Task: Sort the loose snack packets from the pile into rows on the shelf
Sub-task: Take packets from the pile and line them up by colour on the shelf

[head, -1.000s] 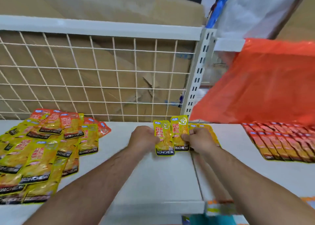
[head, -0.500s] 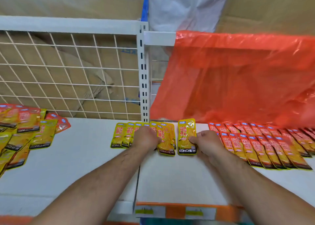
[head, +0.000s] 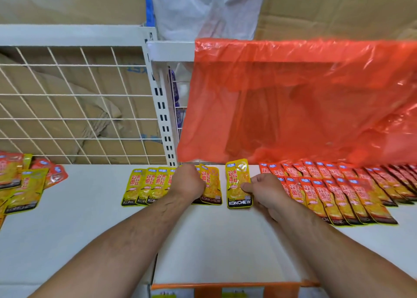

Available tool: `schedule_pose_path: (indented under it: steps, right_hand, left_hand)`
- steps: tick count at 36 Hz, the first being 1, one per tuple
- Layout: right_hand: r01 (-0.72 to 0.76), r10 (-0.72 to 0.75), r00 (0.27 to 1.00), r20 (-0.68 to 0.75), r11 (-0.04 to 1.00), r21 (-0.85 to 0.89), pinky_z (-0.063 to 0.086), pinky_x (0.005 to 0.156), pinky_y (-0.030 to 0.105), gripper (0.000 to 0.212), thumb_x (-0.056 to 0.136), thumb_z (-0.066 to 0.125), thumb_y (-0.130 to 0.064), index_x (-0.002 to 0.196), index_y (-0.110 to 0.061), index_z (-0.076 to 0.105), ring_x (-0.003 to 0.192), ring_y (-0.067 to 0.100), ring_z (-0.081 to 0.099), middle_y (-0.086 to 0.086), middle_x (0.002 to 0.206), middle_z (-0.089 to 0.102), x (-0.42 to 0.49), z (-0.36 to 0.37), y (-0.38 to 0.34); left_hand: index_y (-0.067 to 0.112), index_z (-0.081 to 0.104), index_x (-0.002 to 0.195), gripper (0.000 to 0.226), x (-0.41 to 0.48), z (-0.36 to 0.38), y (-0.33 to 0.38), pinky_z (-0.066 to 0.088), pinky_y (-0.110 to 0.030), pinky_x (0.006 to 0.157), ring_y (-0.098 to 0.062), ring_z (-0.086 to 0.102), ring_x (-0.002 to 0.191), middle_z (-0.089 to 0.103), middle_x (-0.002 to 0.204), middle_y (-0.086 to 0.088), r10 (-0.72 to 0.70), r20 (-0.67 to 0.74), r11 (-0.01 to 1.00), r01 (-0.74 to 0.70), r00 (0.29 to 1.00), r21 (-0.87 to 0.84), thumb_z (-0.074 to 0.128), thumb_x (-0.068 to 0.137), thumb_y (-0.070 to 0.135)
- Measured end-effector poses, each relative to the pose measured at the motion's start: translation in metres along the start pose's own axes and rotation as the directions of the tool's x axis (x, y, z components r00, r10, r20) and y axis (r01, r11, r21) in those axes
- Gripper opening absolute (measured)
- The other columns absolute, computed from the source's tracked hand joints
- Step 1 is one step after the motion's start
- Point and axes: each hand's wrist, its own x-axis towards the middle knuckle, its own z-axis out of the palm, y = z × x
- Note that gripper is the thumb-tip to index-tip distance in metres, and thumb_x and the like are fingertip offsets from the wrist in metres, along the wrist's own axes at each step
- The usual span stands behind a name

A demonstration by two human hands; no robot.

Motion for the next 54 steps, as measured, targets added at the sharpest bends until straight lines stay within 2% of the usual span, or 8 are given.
schedule_pose_path:
  steps: [7, 10, 15, 22, 34, 39, 47, 54]
  right_hand:
    - [-0.037, 0.037, 0.999, 0.03, 0.999, -0.006, 0.019, 0.047, 0.024, 0.048, 0.08, 0.076, -0.013, 0.051, -0.02, 0.039, 0.04, 0.015, 0.031, 0.003, 0.049, 0.039, 0.006, 0.001, 0.003]
    - [-0.044, 0.045, 0.998, 0.042, 0.999, -0.01, 0.018, 0.048, 0.026, 0.043, 0.078, 0.077, -0.015, 0.055, -0.021, 0.041, 0.047, 0.017, 0.03, 0.009, 0.061, 0.04, 0.006, 0.003, 0.003]
    - [-0.067, 0.067, 0.996, 0.059, 0.998, -0.001, 0.017, 0.047, 0.026, 0.046, 0.08, 0.076, -0.012, 0.053, -0.02, 0.039, 0.046, 0.017, 0.03, 0.007, 0.056, 0.038, 0.008, 0.005, 0.001]
    - [-0.108, 0.109, 0.988, 0.109, 0.994, -0.017, 0.019, 0.044, 0.024, 0.035, 0.083, 0.075, -0.012, 0.061, -0.016, 0.047, 0.045, 0.017, 0.031, 0.008, 0.055, 0.043, 0.012, 0.018, -0.01]
    - [-0.074, 0.08, 0.997, -0.001, 0.93, -0.359, 0.043, 0.04, 0.024, 0.016, 0.075, 0.069, -0.014, 0.065, -0.004, 0.062, 0.033, 0.022, 0.052, 0.009, 0.049, 0.061, 0.018, 0.037, -0.022]
    - [-0.034, 0.025, 0.999, -0.026, 0.86, -0.509, 0.055, 0.053, 0.03, 0.013, 0.07, 0.067, -0.018, 0.068, -0.006, 0.068, 0.054, 0.022, 0.066, 0.005, 0.058, 0.066, 0.018, 0.04, -0.027]
    - [-0.014, -0.044, 0.997, -0.067, 0.726, -0.688, 0.043, 0.064, 0.026, 0.023, 0.078, 0.068, -0.026, 0.074, -0.017, 0.047, 0.092, 0.026, 0.066, 0.005, 0.099, 0.067, 0.014, 0.042, -0.034]
    - [-0.008, -0.082, 0.993, -0.083, 0.661, -0.75, 0.045, 0.068, 0.027, 0.031, 0.074, 0.069, -0.034, 0.099, -0.019, 0.059, 0.098, 0.027, 0.067, 0.004, 0.107, 0.069, 0.012, 0.04, -0.034]
  left_hand:
    - [0.009, 0.065, 0.076, 0.008, 0.004, 0.007, 0.0, 0.043, -0.027, 0.056, -0.023, 0.063, 0.072, 0.066, 0.075, -0.006, 0.014, -0.001, 0.998, -0.014, 1.0, 0.063, 0.071, 0.072, 0.013]
    - [0.011, 0.064, 0.076, 0.009, 0.005, 0.008, -0.001, 0.043, -0.026, 0.057, -0.023, 0.065, 0.074, 0.066, 0.076, -0.006, 0.016, 0.004, 0.998, -0.016, 1.0, 0.065, 0.071, 0.071, 0.015]
    - [0.008, 0.063, 0.083, 0.015, 0.004, 0.008, -0.003, 0.05, -0.03, 0.063, -0.025, 0.063, 0.077, 0.066, 0.081, -0.007, 0.048, 0.008, 0.995, -0.048, 0.999, 0.093, 0.07, 0.074, 0.018]
    - [0.016, 0.066, 0.096, 0.017, 0.0, -0.005, -0.015, 0.045, -0.029, 0.067, -0.027, 0.063, 0.09, 0.067, 0.094, -0.003, 0.118, -0.123, 0.979, -0.094, 0.985, 0.179, 0.063, 0.084, 0.028]
    - [0.019, 0.063, 0.09, 0.012, -0.006, -0.02, -0.04, 0.044, -0.029, 0.064, -0.023, 0.06, 0.083, 0.064, 0.088, 0.001, 0.113, -0.173, 0.978, -0.079, 0.978, 0.194, 0.058, 0.085, 0.028]
    - [0.019, 0.063, 0.091, 0.012, -0.008, -0.021, -0.045, 0.048, -0.031, 0.068, -0.023, 0.061, 0.085, 0.064, 0.089, 0.002, 0.1, -0.16, 0.978, -0.067, 0.982, 0.198, 0.06, 0.084, 0.028]
    - [0.022, 0.063, 0.093, 0.015, -0.011, -0.025, -0.053, 0.047, -0.03, 0.07, -0.022, 0.06, 0.088, 0.064, 0.092, 0.003, 0.094, -0.164, 0.978, -0.061, 0.982, 0.197, 0.063, 0.085, 0.034]
    - [0.019, 0.063, 0.09, 0.015, -0.015, -0.026, -0.057, 0.048, -0.031, 0.066, -0.022, 0.06, 0.085, 0.062, 0.09, 0.001, 0.153, -0.167, 0.962, -0.108, 0.974, 0.251, 0.06, 0.084, 0.033]
